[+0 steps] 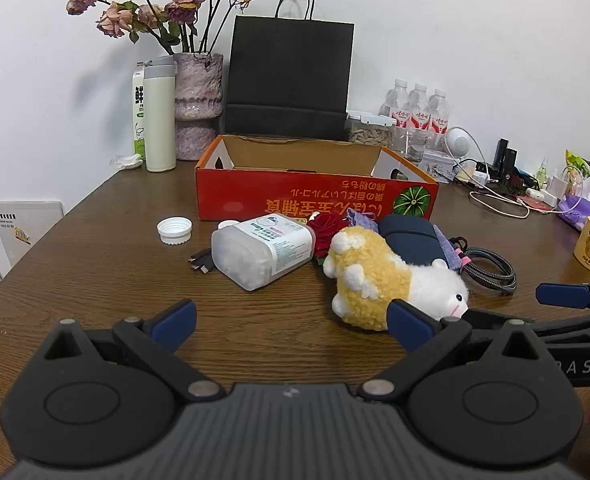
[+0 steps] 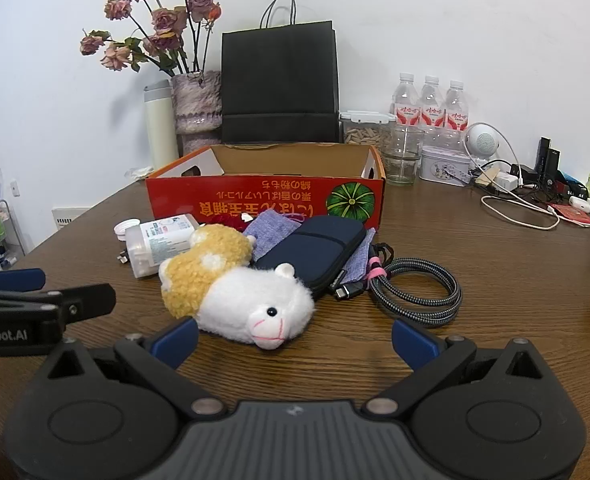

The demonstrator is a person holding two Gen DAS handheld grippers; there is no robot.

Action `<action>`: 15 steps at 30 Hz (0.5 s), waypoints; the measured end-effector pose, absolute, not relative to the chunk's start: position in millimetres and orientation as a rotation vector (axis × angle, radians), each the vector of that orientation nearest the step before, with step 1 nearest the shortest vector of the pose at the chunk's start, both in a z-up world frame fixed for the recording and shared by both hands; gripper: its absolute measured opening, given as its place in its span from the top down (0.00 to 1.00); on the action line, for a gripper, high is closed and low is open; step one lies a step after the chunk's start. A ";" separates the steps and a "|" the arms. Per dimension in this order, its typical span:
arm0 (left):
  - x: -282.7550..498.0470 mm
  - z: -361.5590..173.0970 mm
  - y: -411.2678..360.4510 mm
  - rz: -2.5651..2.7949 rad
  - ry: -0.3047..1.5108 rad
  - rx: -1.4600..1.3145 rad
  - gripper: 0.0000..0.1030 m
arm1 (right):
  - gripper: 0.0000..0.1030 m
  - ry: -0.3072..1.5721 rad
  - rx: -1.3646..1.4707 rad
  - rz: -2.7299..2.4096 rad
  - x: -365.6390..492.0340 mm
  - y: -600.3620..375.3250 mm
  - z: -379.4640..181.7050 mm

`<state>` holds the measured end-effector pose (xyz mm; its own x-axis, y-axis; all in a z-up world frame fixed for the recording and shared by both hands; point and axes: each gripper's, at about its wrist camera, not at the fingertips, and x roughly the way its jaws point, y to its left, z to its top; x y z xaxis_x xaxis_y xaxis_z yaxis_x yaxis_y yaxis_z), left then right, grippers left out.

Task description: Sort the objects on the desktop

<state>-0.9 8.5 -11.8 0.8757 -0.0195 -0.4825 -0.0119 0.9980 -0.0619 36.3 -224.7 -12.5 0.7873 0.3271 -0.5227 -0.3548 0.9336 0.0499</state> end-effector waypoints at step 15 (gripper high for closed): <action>1.5 -14.5 11.4 -0.002 0.510 -0.057 0.00 | 0.00 0.566 -0.054 0.374 39.4 -224.1 -15.0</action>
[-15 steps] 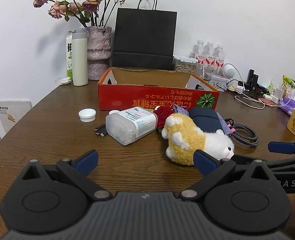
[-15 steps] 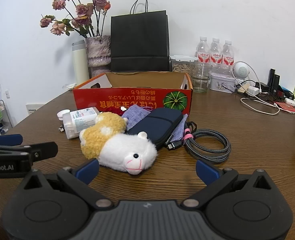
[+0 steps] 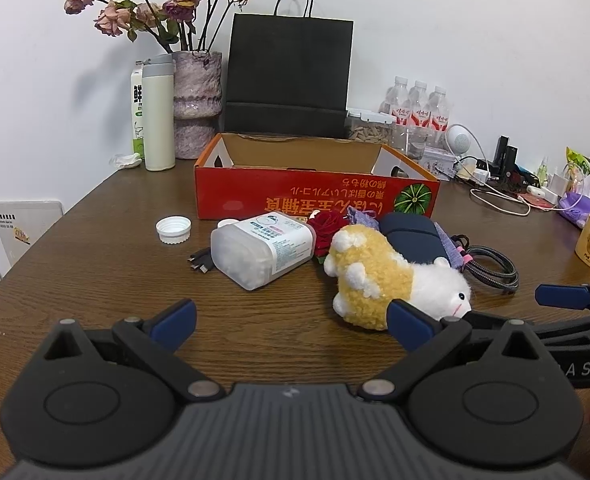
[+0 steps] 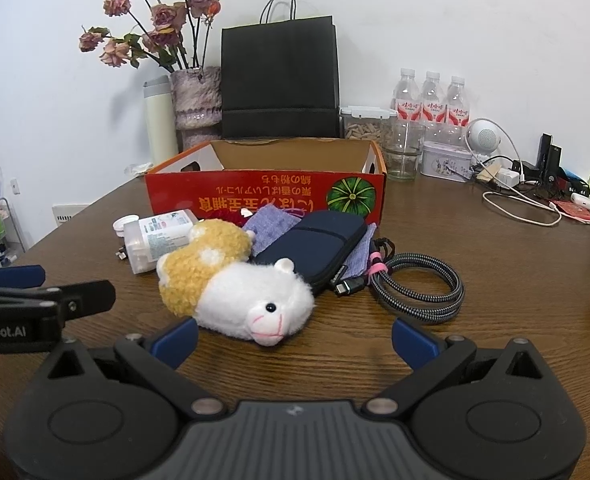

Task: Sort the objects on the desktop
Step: 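Grasp the white cotton pad container with the left gripper while the right grasps the braided cable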

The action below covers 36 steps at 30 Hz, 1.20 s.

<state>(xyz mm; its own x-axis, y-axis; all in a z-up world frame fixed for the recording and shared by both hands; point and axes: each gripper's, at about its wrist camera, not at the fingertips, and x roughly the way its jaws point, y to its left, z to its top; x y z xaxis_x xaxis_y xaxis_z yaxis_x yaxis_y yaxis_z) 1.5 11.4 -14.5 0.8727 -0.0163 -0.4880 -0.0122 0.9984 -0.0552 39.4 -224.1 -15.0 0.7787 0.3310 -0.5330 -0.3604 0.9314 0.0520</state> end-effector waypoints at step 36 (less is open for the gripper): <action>169.6 -50.8 42.9 -0.068 0.686 -0.008 0.05 | 0.09 0.710 -0.089 0.278 181.8 -279.6 -49.7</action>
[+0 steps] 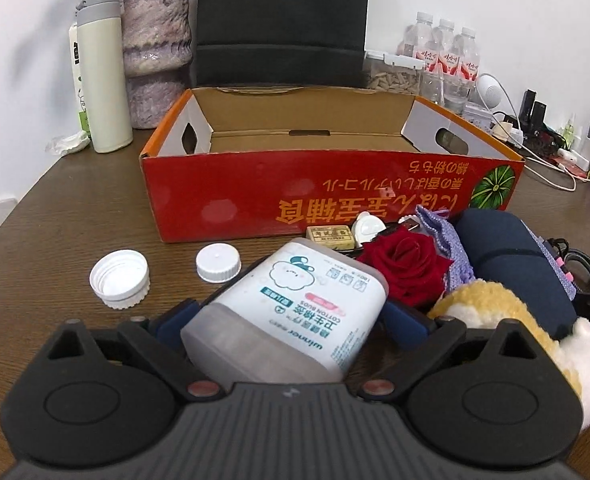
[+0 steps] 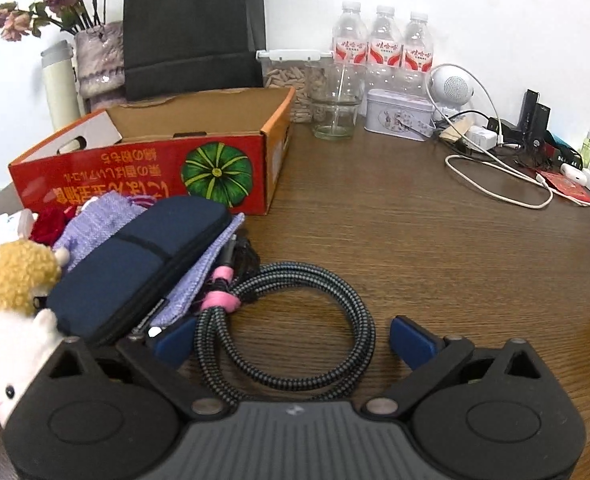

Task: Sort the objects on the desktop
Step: 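Grasp the white cotton pad container with the left gripper while the right grasps the braided cable, then carry the container and cable over the cardboard box and open both grippers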

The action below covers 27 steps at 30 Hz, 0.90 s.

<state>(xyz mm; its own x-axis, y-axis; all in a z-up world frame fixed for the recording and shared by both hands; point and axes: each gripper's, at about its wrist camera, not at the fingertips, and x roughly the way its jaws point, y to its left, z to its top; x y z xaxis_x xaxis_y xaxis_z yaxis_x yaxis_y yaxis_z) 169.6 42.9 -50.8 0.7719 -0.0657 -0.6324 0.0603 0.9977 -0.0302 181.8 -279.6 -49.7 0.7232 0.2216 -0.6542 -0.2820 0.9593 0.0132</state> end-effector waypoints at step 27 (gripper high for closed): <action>99.4 -13.6 38.1 -0.010 0.393 -0.013 0.36 | 0.14 0.464 0.001 0.306 133.9 -291.9 -6.9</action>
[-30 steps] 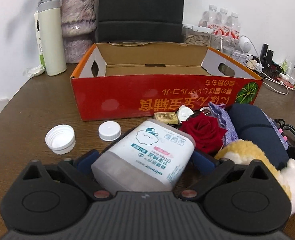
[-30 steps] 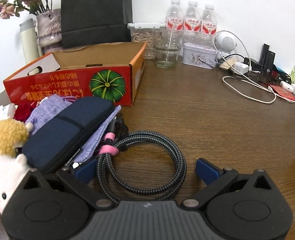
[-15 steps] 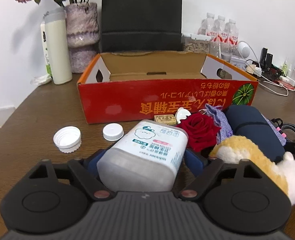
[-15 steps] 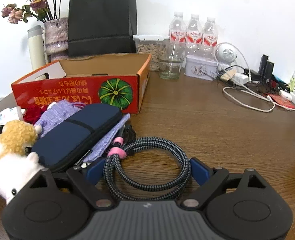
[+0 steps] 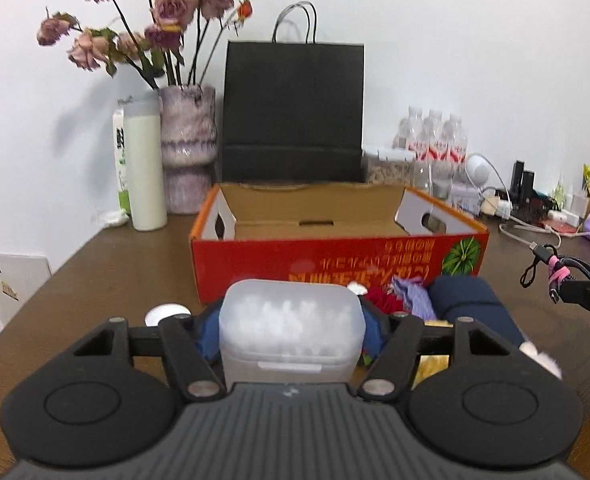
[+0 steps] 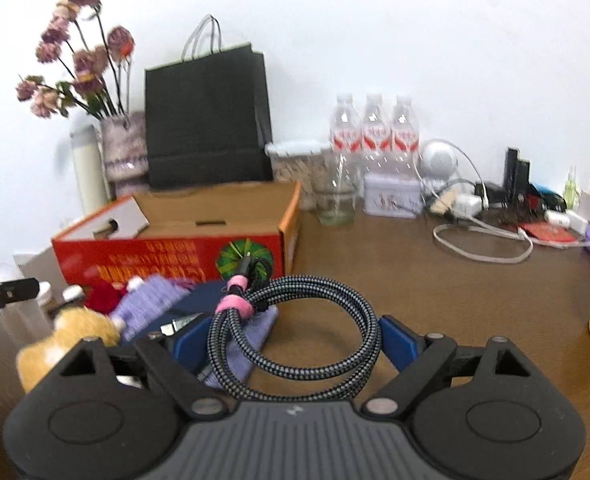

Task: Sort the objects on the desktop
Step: 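Carry the container and cable over the cardboard box and open both grippers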

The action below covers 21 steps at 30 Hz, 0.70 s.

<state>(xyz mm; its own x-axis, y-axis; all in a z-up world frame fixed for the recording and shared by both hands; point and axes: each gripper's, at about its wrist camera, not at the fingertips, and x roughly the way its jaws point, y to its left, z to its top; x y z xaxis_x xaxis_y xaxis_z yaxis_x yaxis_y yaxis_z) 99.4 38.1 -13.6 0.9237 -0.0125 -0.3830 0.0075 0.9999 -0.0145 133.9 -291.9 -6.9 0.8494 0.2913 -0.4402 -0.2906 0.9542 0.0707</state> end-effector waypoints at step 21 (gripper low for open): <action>217.0 51.4 33.4 0.050 0.195 -0.089 0.36 | 0.14 0.364 0.002 0.401 263.2 -166.1 45.1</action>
